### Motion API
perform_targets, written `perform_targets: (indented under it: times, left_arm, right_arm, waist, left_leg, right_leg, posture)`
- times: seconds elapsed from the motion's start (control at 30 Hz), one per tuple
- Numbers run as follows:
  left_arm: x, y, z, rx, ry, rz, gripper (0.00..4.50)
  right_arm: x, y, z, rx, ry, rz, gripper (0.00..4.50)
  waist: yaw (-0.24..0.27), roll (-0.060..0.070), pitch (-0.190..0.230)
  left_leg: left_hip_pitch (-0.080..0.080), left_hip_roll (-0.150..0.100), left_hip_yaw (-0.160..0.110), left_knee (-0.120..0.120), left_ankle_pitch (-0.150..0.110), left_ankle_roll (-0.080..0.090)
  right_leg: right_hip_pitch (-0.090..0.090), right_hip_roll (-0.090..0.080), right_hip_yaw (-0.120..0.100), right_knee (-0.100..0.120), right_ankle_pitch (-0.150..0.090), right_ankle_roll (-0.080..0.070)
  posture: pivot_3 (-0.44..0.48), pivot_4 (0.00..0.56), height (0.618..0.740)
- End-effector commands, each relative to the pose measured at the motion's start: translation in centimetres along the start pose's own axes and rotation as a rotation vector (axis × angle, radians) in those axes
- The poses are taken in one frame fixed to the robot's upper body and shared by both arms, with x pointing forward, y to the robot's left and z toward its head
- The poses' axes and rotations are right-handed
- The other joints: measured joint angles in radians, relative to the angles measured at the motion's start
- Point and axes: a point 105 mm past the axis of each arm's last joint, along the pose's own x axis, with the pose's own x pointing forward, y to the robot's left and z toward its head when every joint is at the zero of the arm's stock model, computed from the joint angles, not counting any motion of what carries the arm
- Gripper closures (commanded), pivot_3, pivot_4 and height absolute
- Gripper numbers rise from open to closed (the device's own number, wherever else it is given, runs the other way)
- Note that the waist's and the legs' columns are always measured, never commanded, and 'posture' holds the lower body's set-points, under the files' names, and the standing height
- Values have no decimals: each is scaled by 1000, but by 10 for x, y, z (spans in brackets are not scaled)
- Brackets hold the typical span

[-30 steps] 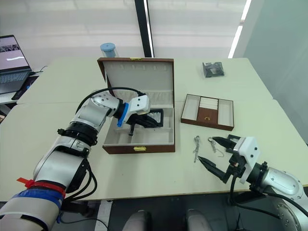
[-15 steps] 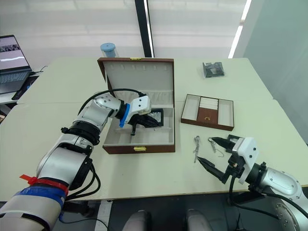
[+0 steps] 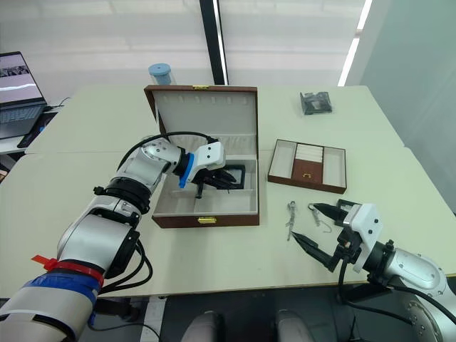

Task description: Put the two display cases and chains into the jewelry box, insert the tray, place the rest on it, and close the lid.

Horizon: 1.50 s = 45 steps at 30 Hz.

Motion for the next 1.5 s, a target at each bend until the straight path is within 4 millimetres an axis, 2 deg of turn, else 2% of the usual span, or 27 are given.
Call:
perform_targets:
  times: [0.03, 0.27, 0.3, 0.43, 0.63, 0.77, 0.87, 0.97, 1.07, 1.23, 1.5]
  left_arm:
    - [-7, 8, 12, 26, -31, 32, 2291]
    - [-12, 10, 12, -4, -50, 44, 208]
    - [-14, 10, 12, -14, -60, 47, 13]
    - [-28, 7, 25, -109, -222, 28, 13]
    - [-80, -22, 26, -291, -414, 52, 13]
    - [-120, -46, 4, -432, -401, 193, 13]
    - [-152, -56, -16, -519, -356, 352, 13]
    - [-186, -73, -34, -596, -313, 498, 13]
    - [-212, -94, -58, -665, -232, 628, 13]
    - [-238, -126, -97, -764, -134, 797, 13]
    - [-256, -142, -128, -774, -30, 973, 13]
  right_arm:
    - [0, 2, 8, -25, -33, 10, 0]
    - [0, 0, 8, -23, -32, 14, 0]
    - [-1, -2, 8, -22, -32, 13, 0]
    - [-6, -12, 7, -13, -25, 0, 0]
    - [-30, -44, -8, 36, 68, -41, 0]
    - [-48, -71, -16, 52, 107, -112, 0]
    - [-58, -83, -20, 75, 137, -142, 0]
    - [-68, -95, -19, 79, 155, -185, 0]
    - [-77, -106, -21, 76, 180, -227, 0]
    - [-85, -116, -30, 85, 242, -263, 0]
    - [-91, -124, -34, 76, 247, -280, 0]
  waist:
    - [0, 0, 0]
    - [0, 0, 0]
    - [0, 0, 0]
    - [0, 0, 0]
    - [-7, 1, 0]
    - [-5, 1, 0]
    - [0, 1, 0]
    - [0, 1, 0]
    - [0, 1, 0]
    - [0, 1, 0]
    - [2, 1, 0]
  left_leg:
    - [0, 0, 0, 0, 0, 0]
    - [0, 0, 0, 0, 0, 0]
    - [0, 0, 0, 0, 0, 0]
    - [0, 0, 0, 0, 0, 0]
    - [2, 2, 1, 0, 0, 0]
    - [2, 2, -1, 0, 0, 0]
    - [3, 2, -1, 0, 0, 0]
    - [2, 2, -1, 0, 0, 0]
    - [2, 2, -2, -1, 0, 0]
    - [5, 2, -2, -2, 0, 0]
    - [5, 3, 0, -2, 0, 0]
  right_leg:
    - [0, 0, 0, 0, 0, 0]
    - [0, 0, 0, 0, 0, 0]
    - [0, 0, 0, 0, 0, 0]
    - [0, 0, 0, 0, 0, 0]
    - [0, 0, 1, 1, 0, 0]
    - [1, 0, 0, 1, 0, 0]
    - [1, -1, 0, 1, 0, 0]
    - [1, -2, 1, 0, 0, 0]
    - [1, -3, 1, 0, 0, 0]
    - [2, -7, 2, 0, 0, 0]
    - [3, -9, 2, 0, 0, 0]
  posture:
    - [0, 150, 740]
    - [0, 150, 740]
    - [0, 150, 740]
    - [0, 150, 740]
    - [0, 150, 740]
    - [0, 150, 740]
    - [0, 150, 740]
    - [0, 150, 740]
    - [0, 150, 740]
    - [0, 150, 740]
    - [0, 150, 740]
